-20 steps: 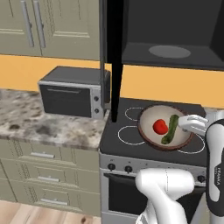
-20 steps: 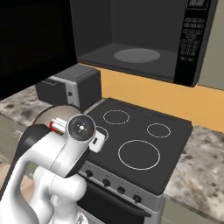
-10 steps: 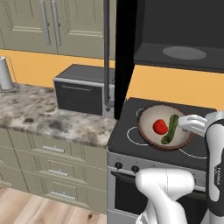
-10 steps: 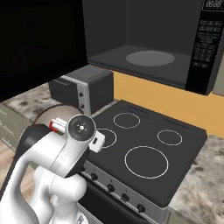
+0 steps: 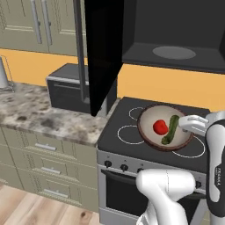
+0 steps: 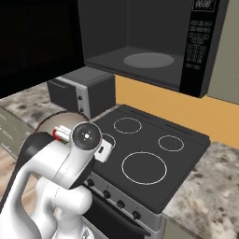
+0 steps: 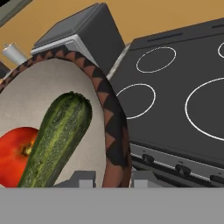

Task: Place the bowl containing the squash and tomato in the microwave. Close the microwave door and press the start button to microwave the meal.

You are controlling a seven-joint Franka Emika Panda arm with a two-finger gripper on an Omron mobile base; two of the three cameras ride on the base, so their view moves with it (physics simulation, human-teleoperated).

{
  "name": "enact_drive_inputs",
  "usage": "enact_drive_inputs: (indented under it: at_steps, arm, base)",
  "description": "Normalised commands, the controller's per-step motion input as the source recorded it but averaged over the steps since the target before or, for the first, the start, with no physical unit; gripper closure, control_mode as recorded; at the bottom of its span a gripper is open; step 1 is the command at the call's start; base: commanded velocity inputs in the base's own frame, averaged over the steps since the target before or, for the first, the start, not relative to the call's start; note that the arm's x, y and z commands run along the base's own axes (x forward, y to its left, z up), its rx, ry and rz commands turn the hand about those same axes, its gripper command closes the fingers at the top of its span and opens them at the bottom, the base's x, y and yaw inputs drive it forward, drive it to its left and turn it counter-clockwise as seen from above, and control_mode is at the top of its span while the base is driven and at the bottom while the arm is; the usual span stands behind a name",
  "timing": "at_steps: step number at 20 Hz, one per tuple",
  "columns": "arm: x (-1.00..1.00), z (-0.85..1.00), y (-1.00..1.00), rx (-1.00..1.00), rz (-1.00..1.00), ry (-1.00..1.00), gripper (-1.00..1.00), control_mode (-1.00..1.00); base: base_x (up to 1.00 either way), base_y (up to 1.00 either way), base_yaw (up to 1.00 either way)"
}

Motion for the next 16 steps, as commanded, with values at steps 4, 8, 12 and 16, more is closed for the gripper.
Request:
enact_drive_inputs:
  at_steps: [4,8,12,16]
  arm:
    - [0.00,0.00,0.00,0.00,0.00,0.00,1.00,1.00]
    - [0.00,0.00,0.00,0.00,0.00,0.00,1.00,1.00]
    - [0.00,0.00,0.00,0.00,0.00,0.00,1.00,1.00]
    - [0.06,0.02,0.00,0.01,0.00,0.00,1.00,-1.00]
  base:
    - [0.51,-0.23,0.00]
    - [0.37,-0.44,0.00]
    - [0.35,-0.22,0.00]
    - [0.07,0.00,0.00]
